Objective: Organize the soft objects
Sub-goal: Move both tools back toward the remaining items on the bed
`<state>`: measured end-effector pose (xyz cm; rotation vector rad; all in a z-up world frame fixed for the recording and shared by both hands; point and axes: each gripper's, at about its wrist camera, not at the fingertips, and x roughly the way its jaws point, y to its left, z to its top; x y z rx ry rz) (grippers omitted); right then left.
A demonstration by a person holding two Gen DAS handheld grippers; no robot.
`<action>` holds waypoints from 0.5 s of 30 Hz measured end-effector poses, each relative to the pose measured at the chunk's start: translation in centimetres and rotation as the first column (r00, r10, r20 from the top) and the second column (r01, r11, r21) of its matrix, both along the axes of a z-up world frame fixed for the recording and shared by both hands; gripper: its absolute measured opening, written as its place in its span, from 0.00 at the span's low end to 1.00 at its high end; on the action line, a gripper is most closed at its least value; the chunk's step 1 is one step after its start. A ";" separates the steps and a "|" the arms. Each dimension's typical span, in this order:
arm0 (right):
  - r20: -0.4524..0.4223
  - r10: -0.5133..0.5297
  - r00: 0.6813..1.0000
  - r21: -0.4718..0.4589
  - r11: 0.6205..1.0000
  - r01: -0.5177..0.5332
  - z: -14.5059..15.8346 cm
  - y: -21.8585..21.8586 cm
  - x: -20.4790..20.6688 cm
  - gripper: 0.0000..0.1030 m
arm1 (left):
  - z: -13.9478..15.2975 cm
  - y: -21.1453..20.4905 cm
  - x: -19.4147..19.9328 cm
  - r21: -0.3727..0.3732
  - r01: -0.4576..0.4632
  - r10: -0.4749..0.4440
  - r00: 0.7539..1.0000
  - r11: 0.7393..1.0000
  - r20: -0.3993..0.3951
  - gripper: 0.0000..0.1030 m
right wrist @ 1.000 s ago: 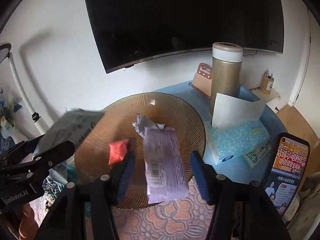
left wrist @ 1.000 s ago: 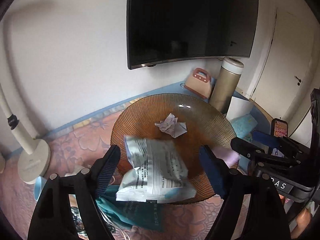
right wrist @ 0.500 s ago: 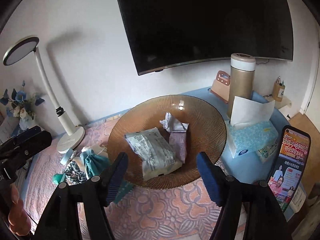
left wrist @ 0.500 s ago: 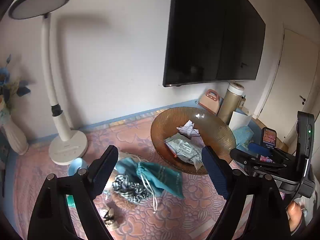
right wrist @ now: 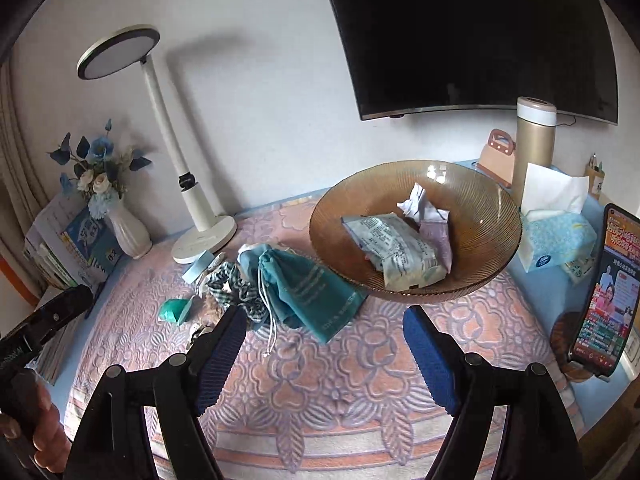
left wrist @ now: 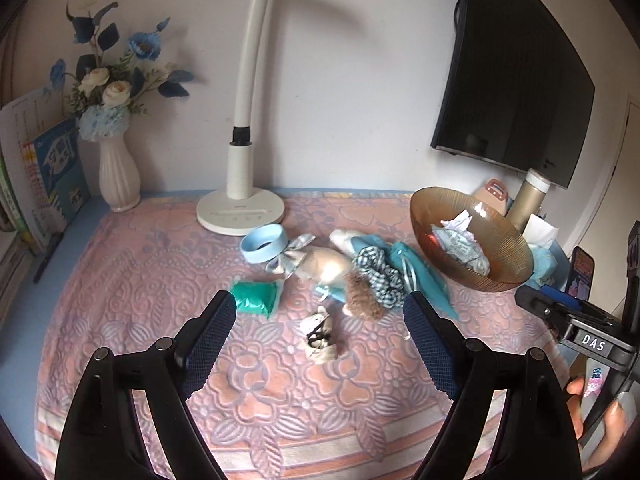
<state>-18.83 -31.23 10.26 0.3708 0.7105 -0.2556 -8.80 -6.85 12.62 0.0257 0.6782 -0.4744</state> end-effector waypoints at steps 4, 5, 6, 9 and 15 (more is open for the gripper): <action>-0.023 0.048 0.999 -0.037 0.998 -0.048 -2.3 2.3 1.4 0.77 | -4.1 1.1 1.5 0.031 -0.069 0.070 0.997 0.997 -0.044 0.82; -0.027 0.064 0.998 -0.043 0.997 -0.065 -3.1 2.7 1.8 0.77 | -5.0 1.2 1.9 0.037 -0.080 0.082 0.995 0.996 -0.054 0.82; -0.033 0.078 0.996 -0.052 0.995 -0.080 -3.9 3.1 2.3 0.77 | -5.9 1.3 2.2 0.044 -0.091 0.094 0.994 0.995 -0.058 0.82; -0.055 0.108 0.993 -0.101 0.988 -0.113 -6.2 4.0 3.3 0.77 | -7.8 1.5 2.8 0.057 -0.114 0.117 0.991 0.992 -0.061 0.82; -0.115 0.178 0.977 -0.107 0.976 -0.191 -9.5 5.0 4.4 0.77 | -10.3 1.4 3.9 0.069 -0.138 0.144 0.984 0.988 -0.107 0.82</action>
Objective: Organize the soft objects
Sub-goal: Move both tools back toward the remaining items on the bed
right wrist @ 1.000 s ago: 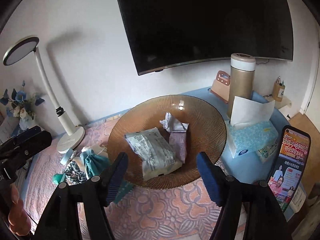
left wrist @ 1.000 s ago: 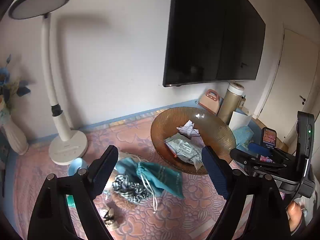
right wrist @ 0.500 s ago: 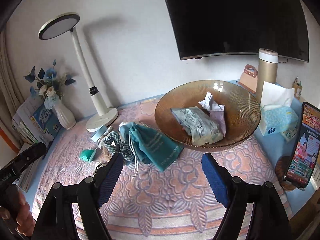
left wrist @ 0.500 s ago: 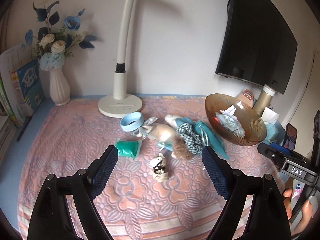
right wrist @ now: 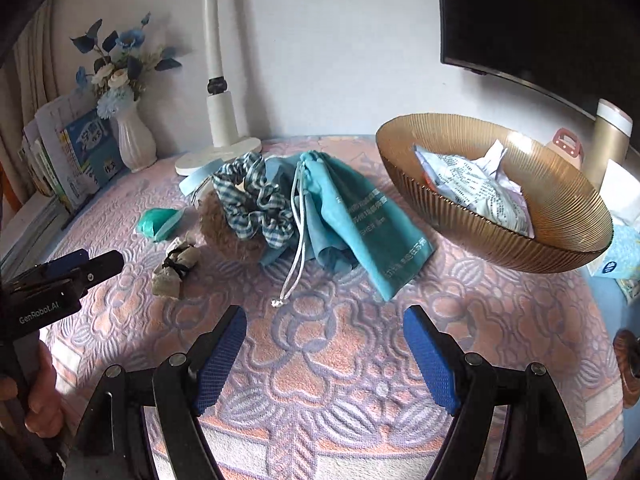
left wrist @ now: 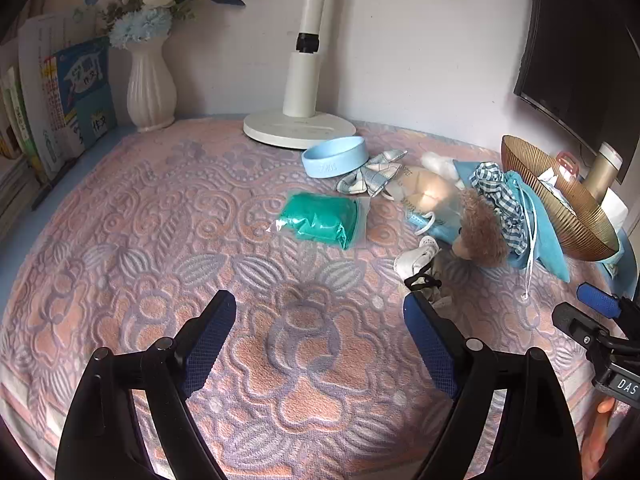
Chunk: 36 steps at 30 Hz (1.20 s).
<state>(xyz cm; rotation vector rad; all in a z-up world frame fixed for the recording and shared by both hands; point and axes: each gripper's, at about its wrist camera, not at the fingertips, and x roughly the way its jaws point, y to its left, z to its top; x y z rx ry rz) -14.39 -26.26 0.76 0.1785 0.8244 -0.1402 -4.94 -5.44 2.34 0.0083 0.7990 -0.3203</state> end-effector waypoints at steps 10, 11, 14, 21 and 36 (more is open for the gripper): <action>-0.053 -0.003 0.999 0.105 0.994 0.008 -1.5 -1.6 0.5 0.86 | -0.3 0.2 0.3 -0.042 0.022 -0.023 0.999 0.999 -0.027 0.82; -0.058 -0.005 0.998 0.114 0.993 0.012 -1.7 -1.8 0.6 0.86 | -0.3 0.2 0.3 -0.043 0.024 -0.025 0.999 0.999 -0.027 0.82; -0.078 -0.017 0.997 0.131 0.991 0.027 -2.0 -2.2 0.7 0.86 | -0.3 0.2 0.2 -0.039 0.021 -0.022 0.999 0.999 -0.025 0.82; -0.103 -0.022 0.994 0.136 0.990 0.036 -2.4 -2.4 0.9 0.86 | -0.2 0.3 0.3 -0.043 0.019 -0.021 0.999 0.999 -0.026 0.83; -0.102 -0.032 0.994 0.113 0.993 0.043 -2.3 -2.3 1.2 0.86 | 1.1 0.8 -0.3 -0.025 0.013 -0.015 0.998 1.000 -0.065 0.82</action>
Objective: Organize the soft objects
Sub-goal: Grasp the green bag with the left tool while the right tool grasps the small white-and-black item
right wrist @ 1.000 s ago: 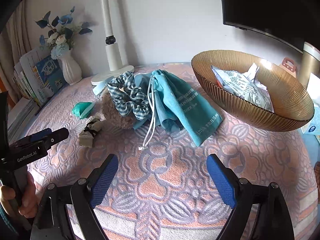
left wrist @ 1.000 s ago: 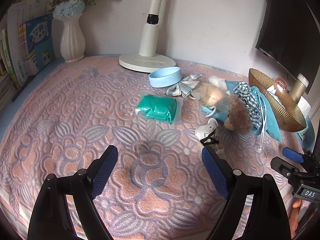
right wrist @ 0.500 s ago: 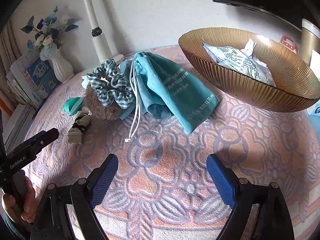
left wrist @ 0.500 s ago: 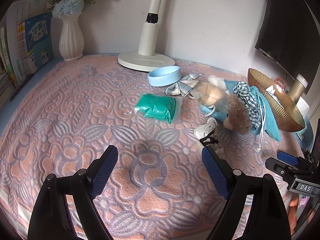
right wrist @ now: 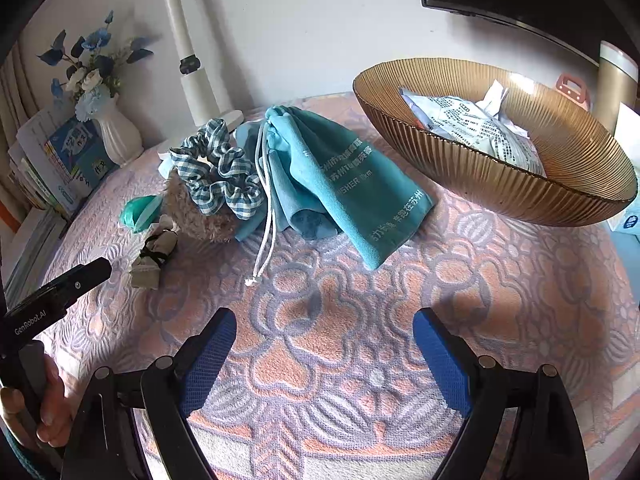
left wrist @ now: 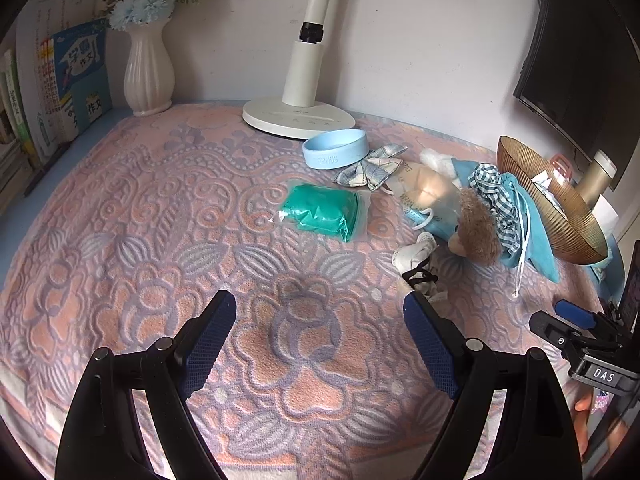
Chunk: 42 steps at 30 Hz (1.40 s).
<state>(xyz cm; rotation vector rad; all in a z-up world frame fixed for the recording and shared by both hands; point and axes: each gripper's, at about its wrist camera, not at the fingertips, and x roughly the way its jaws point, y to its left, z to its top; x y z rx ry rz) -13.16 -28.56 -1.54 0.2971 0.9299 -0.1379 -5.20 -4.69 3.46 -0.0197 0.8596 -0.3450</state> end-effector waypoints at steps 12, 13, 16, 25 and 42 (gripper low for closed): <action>0.024 0.269 0.963 0.142 0.952 -0.270 4.6 8.5 4.2 0.86 | 5.6 -1.1 5.2 0.054 0.168 -0.167 0.986 0.984 -0.011 0.83; 0.021 0.266 0.964 0.138 0.954 -0.266 4.2 9.1 4.7 0.85 | 4.4 -1.6 6.2 0.049 0.179 -0.177 0.984 0.983 -0.036 0.82; 0.005 0.254 0.967 0.129 0.959 -0.252 2.6 9.9 5.8 0.79 | 0.9 -2.8 8.4 0.030 0.216 -0.211 0.970 0.976 -0.120 0.81; -0.025 0.245 0.969 0.089 0.966 -0.241 0.3 11.0 8.6 0.74 | -2.5 -3.9 10.8 0.062 0.210 -0.198 0.967 0.976 -0.160 0.66; 0.103 0.241 0.965 0.058 0.967 -0.247 2.8 10.4 4.2 0.29 | 3.2 -2.1 4.4 0.019 0.229 -0.230 0.973 0.973 0.024 0.45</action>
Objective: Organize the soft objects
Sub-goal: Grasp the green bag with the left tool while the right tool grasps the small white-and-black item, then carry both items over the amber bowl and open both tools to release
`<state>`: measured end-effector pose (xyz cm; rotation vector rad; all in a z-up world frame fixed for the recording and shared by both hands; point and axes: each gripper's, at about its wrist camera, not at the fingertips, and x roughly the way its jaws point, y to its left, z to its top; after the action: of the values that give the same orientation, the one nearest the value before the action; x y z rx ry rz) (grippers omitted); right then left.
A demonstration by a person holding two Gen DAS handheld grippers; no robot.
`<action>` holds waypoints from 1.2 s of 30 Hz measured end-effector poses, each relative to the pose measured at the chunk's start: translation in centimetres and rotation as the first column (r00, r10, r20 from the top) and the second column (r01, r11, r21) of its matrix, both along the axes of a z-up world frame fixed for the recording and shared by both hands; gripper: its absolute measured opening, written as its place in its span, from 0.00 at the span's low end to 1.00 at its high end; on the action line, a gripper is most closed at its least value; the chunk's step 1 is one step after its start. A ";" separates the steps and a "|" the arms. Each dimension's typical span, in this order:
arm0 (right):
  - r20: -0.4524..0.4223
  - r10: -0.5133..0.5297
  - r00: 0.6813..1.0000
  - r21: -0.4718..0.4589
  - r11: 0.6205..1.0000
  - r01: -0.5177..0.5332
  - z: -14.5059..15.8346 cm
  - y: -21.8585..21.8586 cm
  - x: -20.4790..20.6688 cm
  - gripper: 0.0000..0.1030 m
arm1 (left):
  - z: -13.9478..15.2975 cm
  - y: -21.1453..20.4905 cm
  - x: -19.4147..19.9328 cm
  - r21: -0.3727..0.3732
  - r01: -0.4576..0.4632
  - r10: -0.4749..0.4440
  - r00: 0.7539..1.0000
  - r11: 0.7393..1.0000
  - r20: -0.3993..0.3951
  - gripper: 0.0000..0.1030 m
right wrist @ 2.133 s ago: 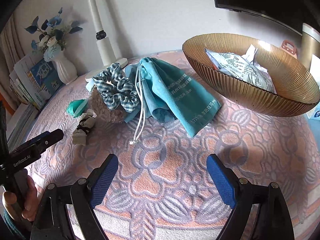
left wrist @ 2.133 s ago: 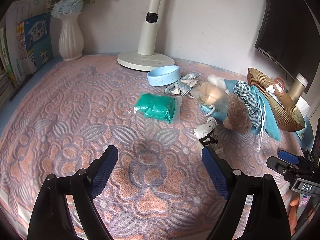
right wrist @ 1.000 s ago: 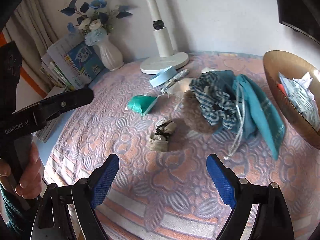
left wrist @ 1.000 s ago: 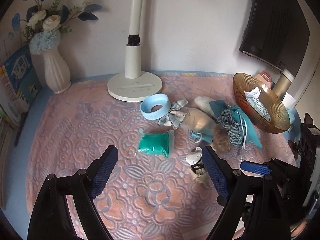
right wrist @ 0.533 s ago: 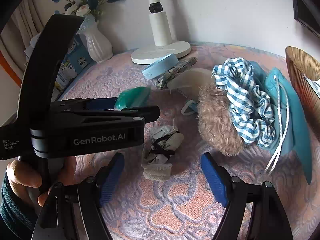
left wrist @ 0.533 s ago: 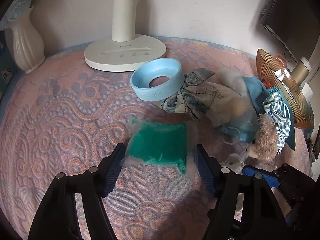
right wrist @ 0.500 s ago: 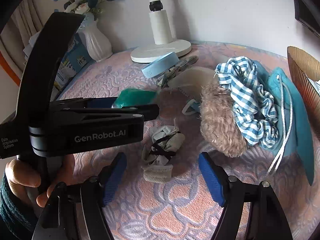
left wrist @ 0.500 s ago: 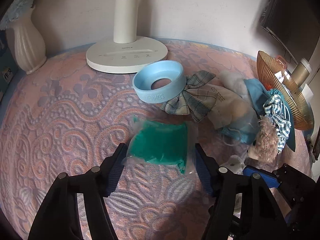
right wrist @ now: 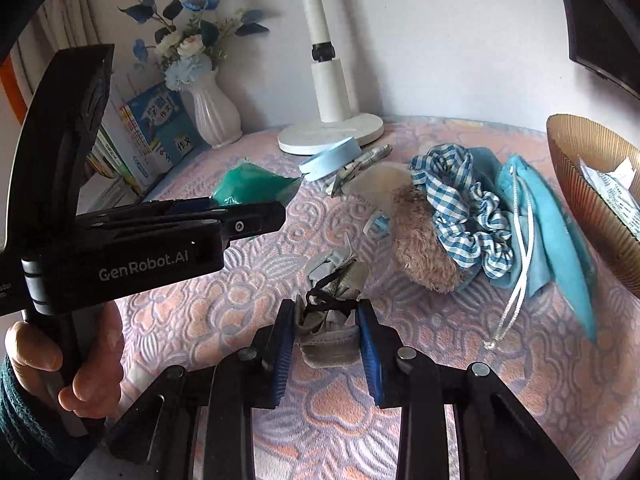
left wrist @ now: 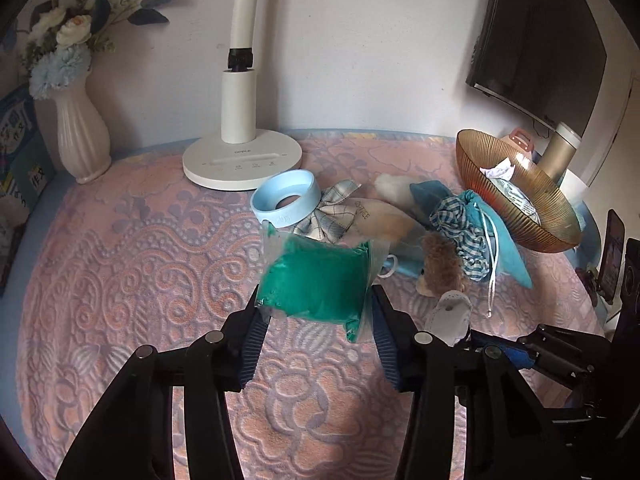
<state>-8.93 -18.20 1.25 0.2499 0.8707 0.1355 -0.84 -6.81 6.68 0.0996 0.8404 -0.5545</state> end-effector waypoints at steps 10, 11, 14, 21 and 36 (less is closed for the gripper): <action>0.125 -0.061 0.990 0.007 0.998 0.060 5.0 -2.3 -5.1 0.29 | 5.7 -2.0 -4.0 -0.052 0.084 -0.078 0.991 0.995 0.105 0.45; 0.139 -0.070 0.988 0.004 0.998 0.071 5.7 -2.7 -5.5 0.29 | 6.5 -2.6 -4.2 -0.062 0.104 -0.096 0.988 0.993 0.118 0.45; 0.182 -0.107 0.977 -0.019 0.994 0.112 8.0 -4.5 -6.1 0.29 | 9.0 -5.5 -4.5 -0.086 0.161 -0.147 0.978 0.983 0.149 0.45; 0.345 -0.289 0.893 -0.074 0.940 0.333 15.4 -13.9 -9.5 0.29 | 12.7 -14.1 -4.2 -0.104 0.282 -0.257 0.945 0.954 0.204 0.45; 0.090 -0.588 0.804 -0.052 0.803 0.593 10.7 -29.8 -6.7 0.31 | 7.5 -26.5 -0.9 -0.061 0.346 -0.339 0.936 0.936 0.098 0.68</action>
<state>-15.64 -48.04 11.92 0.4316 0.6906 -0.4757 -1.69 -33.35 14.20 0.2008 0.7192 -0.9048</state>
